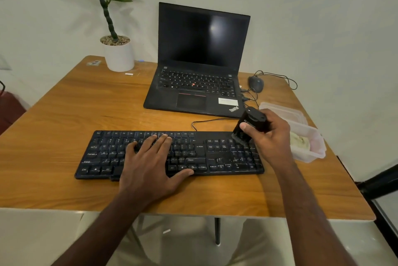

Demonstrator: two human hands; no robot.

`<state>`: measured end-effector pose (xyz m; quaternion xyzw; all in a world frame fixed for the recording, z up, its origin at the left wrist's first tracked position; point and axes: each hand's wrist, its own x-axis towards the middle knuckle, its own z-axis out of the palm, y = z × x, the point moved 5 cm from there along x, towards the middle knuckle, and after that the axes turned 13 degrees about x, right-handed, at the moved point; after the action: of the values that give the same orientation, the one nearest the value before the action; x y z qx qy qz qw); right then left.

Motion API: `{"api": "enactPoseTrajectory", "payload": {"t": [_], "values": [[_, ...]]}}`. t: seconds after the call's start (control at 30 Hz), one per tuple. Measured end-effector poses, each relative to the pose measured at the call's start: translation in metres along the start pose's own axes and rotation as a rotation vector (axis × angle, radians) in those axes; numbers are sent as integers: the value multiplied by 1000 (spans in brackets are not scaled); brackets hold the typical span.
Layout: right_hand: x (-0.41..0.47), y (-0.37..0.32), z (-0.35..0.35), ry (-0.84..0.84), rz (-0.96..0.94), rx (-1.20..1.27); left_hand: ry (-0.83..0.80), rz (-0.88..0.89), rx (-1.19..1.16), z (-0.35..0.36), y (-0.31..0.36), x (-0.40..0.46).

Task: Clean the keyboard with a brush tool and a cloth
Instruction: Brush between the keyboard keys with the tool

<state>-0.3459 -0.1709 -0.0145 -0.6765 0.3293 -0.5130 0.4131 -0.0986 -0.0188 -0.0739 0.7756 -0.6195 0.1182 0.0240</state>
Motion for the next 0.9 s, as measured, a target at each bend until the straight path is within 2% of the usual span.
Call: {"api": "enactPoseTrajectory", "payload": {"t": [0.27,0.37,0.5,0.63,0.77,0.9], "values": [[-2,3,13,-12,2,61,-8,-10,72,0,-38,-5],[-1,-2,33,-62,20,57,3,5,55,-13,-13,-2],[-11,-7,62,-214,0,-17,-6,75,-13,-15,46,4],[-11,4,36,-245,52,-27,-73,62,-17,4,55,6],[-4,10,1,-235,56,-75,-47,76,-24,8,49,5],[3,4,3,-207,25,-39,-42,74,-35,8,49,6]]}}
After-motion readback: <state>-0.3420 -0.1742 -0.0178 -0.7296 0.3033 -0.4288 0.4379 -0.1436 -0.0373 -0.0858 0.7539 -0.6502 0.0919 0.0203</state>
